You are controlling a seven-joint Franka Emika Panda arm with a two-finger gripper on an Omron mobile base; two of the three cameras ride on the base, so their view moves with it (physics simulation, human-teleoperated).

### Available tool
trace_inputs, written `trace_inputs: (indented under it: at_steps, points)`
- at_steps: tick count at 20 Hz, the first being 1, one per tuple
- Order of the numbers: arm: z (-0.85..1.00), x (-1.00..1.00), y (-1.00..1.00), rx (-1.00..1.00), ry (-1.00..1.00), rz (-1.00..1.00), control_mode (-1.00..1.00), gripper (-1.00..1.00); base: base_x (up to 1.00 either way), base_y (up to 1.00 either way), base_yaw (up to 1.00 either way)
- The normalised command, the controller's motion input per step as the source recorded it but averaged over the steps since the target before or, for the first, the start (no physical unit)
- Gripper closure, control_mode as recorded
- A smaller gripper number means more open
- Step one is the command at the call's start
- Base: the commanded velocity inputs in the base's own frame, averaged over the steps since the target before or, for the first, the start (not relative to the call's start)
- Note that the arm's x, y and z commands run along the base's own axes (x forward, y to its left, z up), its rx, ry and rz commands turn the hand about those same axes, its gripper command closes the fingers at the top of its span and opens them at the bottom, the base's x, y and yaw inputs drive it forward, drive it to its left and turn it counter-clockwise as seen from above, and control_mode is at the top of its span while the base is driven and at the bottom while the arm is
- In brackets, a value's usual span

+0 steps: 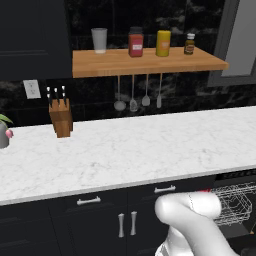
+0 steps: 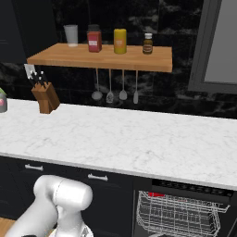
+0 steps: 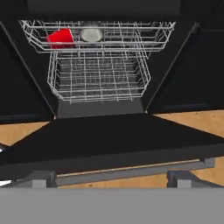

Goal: Pick up the cup and bowl from the counter, place them in the dishwasher, and close the dishwasher door.

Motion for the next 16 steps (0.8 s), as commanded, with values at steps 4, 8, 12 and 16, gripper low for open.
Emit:
trace_inputs:
  at_steps: [4, 8, 12, 16]
  points:
    - [0.54, -1.00, 0.00, 0.20, -0.51, 0.27, -1.00, -1.00, 0.00, 0.00, 0.00]
    - [0.13, -0.84, 0.00, 0.05, -0.19, 0.12, -1.00, -1.00, 0.00, 0.00, 0.00]
    - [-0.02, -0.38, 0.00, 0.00, 0.00, 0.02, -1.00, -1.00, 0.00, 0.00, 0.00]
    - [-0.21, -0.64, -0.09, 0.03, -0.09, 0.00, -1.00, -1.00, 0.00, 0.00, 0.00]
